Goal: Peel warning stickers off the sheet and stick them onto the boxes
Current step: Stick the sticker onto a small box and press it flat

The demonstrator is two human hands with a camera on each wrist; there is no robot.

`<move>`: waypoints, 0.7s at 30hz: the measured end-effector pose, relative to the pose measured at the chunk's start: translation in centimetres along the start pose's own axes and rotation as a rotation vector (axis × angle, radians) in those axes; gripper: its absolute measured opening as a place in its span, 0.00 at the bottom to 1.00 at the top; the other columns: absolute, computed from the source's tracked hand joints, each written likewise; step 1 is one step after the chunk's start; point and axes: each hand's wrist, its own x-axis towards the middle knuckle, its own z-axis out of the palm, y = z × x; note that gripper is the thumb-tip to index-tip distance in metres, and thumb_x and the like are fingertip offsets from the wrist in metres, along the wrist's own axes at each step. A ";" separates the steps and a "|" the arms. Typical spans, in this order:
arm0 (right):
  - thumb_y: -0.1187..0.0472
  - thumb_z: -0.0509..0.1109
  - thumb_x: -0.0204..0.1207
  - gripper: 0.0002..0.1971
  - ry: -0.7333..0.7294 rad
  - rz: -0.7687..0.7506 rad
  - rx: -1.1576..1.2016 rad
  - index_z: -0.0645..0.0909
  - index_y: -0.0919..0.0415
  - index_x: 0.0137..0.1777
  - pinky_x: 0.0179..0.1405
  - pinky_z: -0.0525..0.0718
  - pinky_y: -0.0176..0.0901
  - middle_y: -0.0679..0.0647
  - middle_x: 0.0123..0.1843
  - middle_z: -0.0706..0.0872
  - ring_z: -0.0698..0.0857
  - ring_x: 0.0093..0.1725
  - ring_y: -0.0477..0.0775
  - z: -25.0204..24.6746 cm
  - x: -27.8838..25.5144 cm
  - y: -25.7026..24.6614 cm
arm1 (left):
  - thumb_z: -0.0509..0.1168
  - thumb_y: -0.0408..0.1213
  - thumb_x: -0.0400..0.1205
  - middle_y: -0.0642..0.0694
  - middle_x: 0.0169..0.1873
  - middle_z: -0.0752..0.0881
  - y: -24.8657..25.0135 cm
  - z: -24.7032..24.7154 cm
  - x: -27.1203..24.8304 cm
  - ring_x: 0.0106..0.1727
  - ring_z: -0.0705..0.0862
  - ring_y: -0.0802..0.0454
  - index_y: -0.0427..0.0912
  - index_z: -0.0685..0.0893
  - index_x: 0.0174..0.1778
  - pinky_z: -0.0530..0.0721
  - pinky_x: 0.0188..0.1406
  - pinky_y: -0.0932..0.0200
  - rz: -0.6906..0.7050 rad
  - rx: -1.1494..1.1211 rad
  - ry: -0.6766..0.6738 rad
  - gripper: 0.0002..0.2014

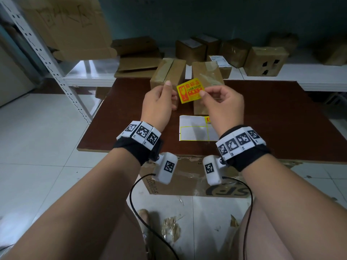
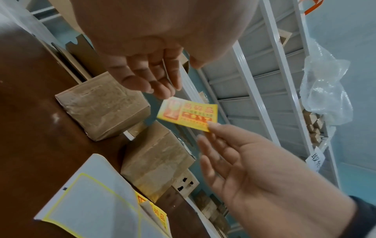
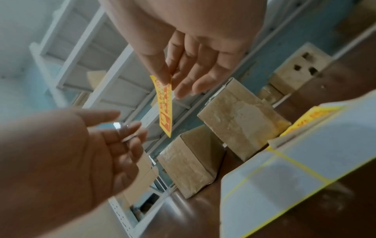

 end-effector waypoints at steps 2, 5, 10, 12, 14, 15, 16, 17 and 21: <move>0.62 0.81 0.81 0.02 0.043 0.110 0.154 0.91 0.56 0.51 0.42 0.91 0.37 0.54 0.45 0.95 0.95 0.43 0.49 -0.2 0.3 -0.3 | 0.62 0.47 0.93 0.48 0.39 0.88 -0.9 0.0 0.9 0.36 0.84 0.55 0.44 0.88 0.43 0.83 0.39 0.57 0.003 0.059 0.029 0.17; 0.64 0.81 0.82 0.06 0.061 0.274 0.355 0.91 0.59 0.56 0.39 0.90 0.35 0.52 0.47 0.96 0.94 0.43 0.46 -0.3 0.8 -0.1 | 0.68 0.43 0.88 0.49 0.49 0.86 -2.3 0.1 2.6 0.50 0.84 0.52 0.49 0.86 0.47 0.86 0.57 0.48 0.042 0.187 0.091 0.06; 0.65 0.83 0.79 0.12 0.066 0.408 0.526 0.91 0.62 0.61 0.38 0.89 0.36 0.55 0.49 0.97 0.94 0.42 0.47 -0.3 2.3 0.9 | 0.74 0.52 0.84 0.40 0.87 0.63 -3.3 0.5 5.0 0.85 0.63 0.37 0.54 0.80 0.78 0.68 0.80 0.49 0.072 0.512 0.098 0.26; 0.65 0.83 0.78 0.12 0.051 0.431 0.557 0.91 0.61 0.61 0.38 0.88 0.36 0.55 0.50 0.97 0.94 0.42 0.47 -0.5 2.7 1.0 | 0.76 0.59 0.80 0.37 0.93 0.50 -3.5 0.6 5.9 0.92 0.53 0.32 0.59 0.73 0.86 0.62 0.88 0.38 0.053 0.583 0.067 0.37; 0.65 0.83 0.79 0.11 0.038 0.453 0.588 0.91 0.59 0.59 0.39 0.87 0.35 0.55 0.51 0.97 0.93 0.43 0.47 -0.5 3.0 1.1 | 0.78 0.64 0.77 0.39 0.94 0.43 -4.0 0.8 6.7 0.94 0.49 0.31 0.62 0.68 0.89 0.59 0.90 0.33 0.024 0.614 0.028 0.45; 0.66 0.83 0.79 0.10 0.040 0.467 0.603 0.91 0.58 0.58 0.39 0.87 0.36 0.55 0.51 0.96 0.93 0.43 0.48 -0.5 3.2 1.0 | 0.79 0.66 0.75 0.40 0.94 0.41 -4.1 1.0 7.0 0.94 0.49 0.31 0.63 0.67 0.89 0.59 0.91 0.32 0.009 0.610 0.014 0.47; 0.66 0.83 0.79 0.10 0.042 0.483 0.615 0.91 0.58 0.58 0.40 0.86 0.36 0.55 0.50 0.96 0.93 0.43 0.48 -0.5 3.3 0.9 | 0.79 0.67 0.73 0.40 0.94 0.42 -4.2 1.2 7.3 0.94 0.51 0.32 0.64 0.67 0.89 0.62 0.91 0.31 -0.010 0.607 0.010 0.48; 0.66 0.83 0.79 0.11 0.041 0.498 0.626 0.90 0.58 0.59 0.40 0.86 0.36 0.55 0.50 0.96 0.93 0.43 0.48 -0.5 3.4 0.8 | 0.80 0.67 0.72 0.40 0.94 0.45 -4.2 1.5 7.5 0.93 0.55 0.32 0.64 0.67 0.89 0.65 0.89 0.31 -0.037 0.607 0.015 0.49; 0.66 0.81 0.80 0.11 0.014 0.525 0.637 0.89 0.58 0.61 0.40 0.85 0.37 0.56 0.49 0.96 0.93 0.43 0.48 -1.0 3.1 0.3 | 0.82 0.58 0.72 0.41 0.81 0.70 -3.4 2.0 8.0 0.79 0.78 0.34 0.59 0.72 0.84 0.80 0.77 0.32 -0.101 0.512 0.103 0.44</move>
